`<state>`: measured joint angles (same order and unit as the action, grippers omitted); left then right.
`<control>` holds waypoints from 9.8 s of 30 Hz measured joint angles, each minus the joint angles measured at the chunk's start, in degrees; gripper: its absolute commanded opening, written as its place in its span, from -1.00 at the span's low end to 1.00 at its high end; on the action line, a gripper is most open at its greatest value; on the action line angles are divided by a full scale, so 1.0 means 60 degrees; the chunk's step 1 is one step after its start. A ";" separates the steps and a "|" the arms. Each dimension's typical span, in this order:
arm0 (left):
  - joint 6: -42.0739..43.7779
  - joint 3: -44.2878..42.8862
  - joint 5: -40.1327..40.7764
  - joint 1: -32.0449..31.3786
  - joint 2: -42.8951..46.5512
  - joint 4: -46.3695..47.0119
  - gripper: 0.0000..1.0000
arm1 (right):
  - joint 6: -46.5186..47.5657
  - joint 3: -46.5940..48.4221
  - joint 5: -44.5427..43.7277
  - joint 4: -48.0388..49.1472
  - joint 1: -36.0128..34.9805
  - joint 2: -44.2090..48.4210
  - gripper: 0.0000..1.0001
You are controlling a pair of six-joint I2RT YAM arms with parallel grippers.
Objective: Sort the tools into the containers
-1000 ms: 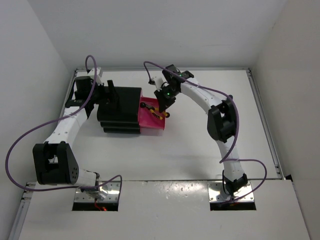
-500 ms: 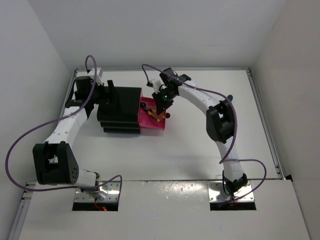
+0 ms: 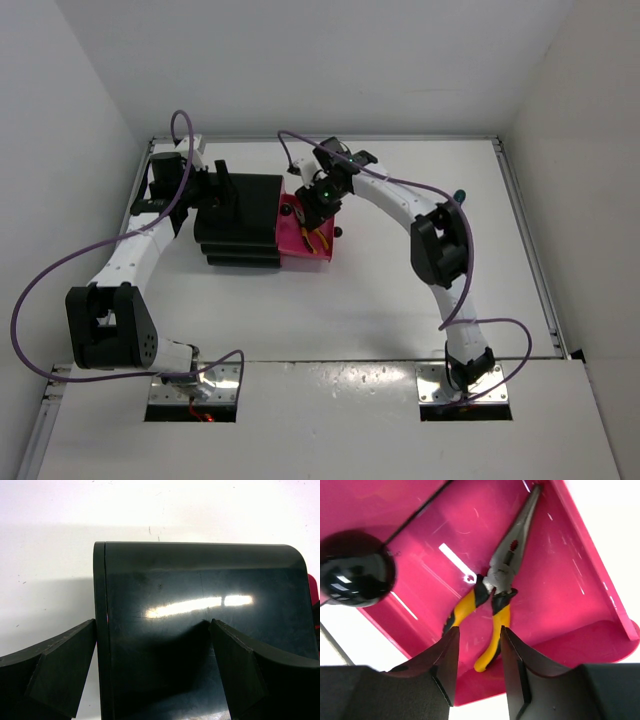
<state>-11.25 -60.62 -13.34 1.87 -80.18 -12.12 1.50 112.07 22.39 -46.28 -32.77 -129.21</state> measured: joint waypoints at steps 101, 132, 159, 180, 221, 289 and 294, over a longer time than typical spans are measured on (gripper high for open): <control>-0.0040 -0.0066 -0.0058 0.0007 -0.0240 0.0277 1.00 | -0.9810 -0.5180 0.7482 0.8484 0.2361 -0.0182 -0.83; -0.0025 0.0080 -0.0044 0.0015 -0.0117 0.0401 1.00 | -1.4870 -0.4109 0.7304 1.4069 0.1089 -0.2025 -0.20; -0.0033 0.0153 -0.0040 0.0015 -0.0073 0.0470 1.00 | -1.5016 -0.5308 0.7563 1.4753 0.1800 0.0576 0.24; -0.0036 0.0193 -0.0047 0.0015 -0.0069 0.0521 1.00 | -1.4528 -0.4386 0.7096 1.3708 0.1381 -0.0801 0.07; -0.0069 0.0401 -0.0029 0.0015 0.0033 0.0794 1.00 | -1.4382 -0.6714 0.7373 1.4633 0.2310 0.0546 -0.74; -0.0113 0.0401 -0.0033 0.0015 0.0033 0.0794 1.00 | -0.4204 -0.4204 0.0022 0.3377 0.4881 0.2652 0.11; -0.0142 0.0404 -0.0029 0.0015 0.0033 0.0790 1.00 | -0.2852 -0.4189 -0.2102 0.2634 0.4911 0.2685 0.11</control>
<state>-12.10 -58.19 -13.52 1.96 -79.99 -7.38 -15.62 86.94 9.78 -30.48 -3.31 -113.10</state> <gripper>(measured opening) 1.000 0.557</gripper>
